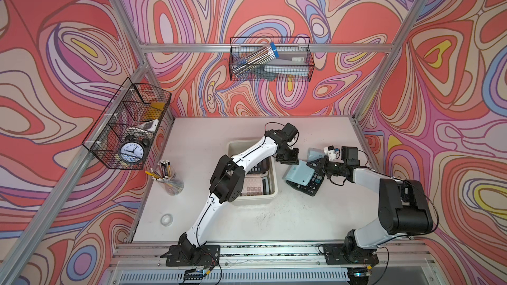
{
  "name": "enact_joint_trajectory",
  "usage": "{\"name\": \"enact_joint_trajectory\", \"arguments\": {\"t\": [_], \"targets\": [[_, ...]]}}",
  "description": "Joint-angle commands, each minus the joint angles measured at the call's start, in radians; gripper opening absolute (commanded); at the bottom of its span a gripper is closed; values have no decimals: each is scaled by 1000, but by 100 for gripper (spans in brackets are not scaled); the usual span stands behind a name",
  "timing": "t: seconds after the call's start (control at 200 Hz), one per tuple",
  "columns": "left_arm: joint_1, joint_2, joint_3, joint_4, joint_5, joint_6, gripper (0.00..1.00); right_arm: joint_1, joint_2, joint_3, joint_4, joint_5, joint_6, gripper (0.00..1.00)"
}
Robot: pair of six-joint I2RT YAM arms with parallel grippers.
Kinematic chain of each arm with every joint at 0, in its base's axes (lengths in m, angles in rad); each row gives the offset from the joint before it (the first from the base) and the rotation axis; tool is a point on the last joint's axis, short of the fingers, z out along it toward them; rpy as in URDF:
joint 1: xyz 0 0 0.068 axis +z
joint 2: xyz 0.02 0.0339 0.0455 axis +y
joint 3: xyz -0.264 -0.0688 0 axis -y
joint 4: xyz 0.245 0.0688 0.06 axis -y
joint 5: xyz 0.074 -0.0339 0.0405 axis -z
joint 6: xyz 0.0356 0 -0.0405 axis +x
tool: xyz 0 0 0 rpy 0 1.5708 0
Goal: Put the calculator in the storage box
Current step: Pick up the calculator from the center of the board.
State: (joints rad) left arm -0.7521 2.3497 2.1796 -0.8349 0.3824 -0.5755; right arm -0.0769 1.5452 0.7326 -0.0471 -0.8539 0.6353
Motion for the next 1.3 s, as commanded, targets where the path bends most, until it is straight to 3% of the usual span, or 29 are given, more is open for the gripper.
{"name": "enact_joint_trajectory", "arguments": {"t": [0.0,0.396,0.556,0.731,1.097,1.297], "targets": [[8,-144,20,-23,-28,15,43,6,-62,38,-58,31,-40,0],[19,-494,-227,23,-181,61,63,6,-210,86,-102,33,29,0],[16,-610,-353,69,-222,96,78,6,-249,124,-125,8,95,0],[-23,-652,-382,52,-278,160,98,8,-284,155,-125,16,194,0],[-219,-665,-376,79,-449,362,99,53,-270,272,-325,238,396,0],[-317,-585,-317,58,-588,497,99,106,-235,372,-486,330,453,0]]}}
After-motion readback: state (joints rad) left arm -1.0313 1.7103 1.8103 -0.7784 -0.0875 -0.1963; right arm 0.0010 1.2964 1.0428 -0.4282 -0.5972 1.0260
